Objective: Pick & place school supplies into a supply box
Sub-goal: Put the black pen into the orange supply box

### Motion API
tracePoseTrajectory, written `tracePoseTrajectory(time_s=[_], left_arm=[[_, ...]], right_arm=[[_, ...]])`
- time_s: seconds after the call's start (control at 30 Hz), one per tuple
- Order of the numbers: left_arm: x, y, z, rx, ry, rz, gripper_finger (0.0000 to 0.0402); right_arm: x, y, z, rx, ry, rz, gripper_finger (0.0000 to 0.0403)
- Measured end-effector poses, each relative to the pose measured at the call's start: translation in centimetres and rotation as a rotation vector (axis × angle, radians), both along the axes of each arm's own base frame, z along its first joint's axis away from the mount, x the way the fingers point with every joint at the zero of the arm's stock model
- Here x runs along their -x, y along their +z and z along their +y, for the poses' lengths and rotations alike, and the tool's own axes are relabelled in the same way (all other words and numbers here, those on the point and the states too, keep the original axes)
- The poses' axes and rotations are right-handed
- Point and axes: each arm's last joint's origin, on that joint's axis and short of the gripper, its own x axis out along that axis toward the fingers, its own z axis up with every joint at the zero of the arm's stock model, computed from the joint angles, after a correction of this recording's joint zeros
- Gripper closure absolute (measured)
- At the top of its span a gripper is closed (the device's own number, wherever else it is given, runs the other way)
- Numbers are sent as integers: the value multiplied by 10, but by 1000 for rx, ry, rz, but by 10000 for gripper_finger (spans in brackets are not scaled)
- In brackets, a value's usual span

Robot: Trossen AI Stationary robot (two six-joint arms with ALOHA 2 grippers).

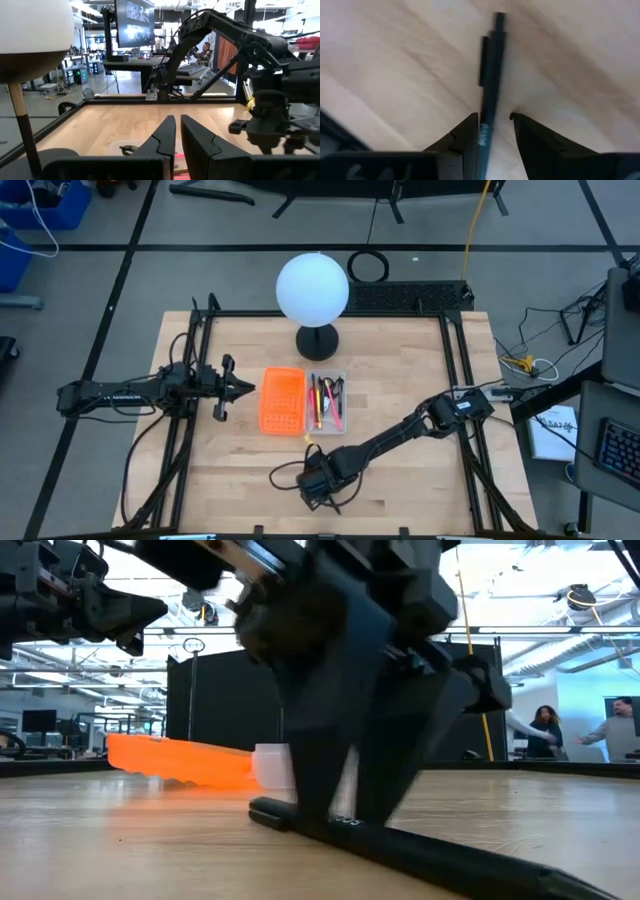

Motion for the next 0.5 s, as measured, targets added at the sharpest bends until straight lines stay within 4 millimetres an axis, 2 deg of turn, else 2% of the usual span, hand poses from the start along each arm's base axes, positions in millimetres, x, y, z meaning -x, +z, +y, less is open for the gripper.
tracePoseTrajectory(time_s=[0.23, 0.37, 0.5], left_arm=[[0, -2, 0, 22, -5, 21, 364], [0, -2, 0, 24, -9, 27, 364], [0, -5, 0, 35, -9, 58, 364]], right_arm=[[13, -11, -19, 107, 59, 185, 280], [26, -18, -27, 188, 94, 260, 280], [32, -24, -30, 195, 128, 287, 280]])
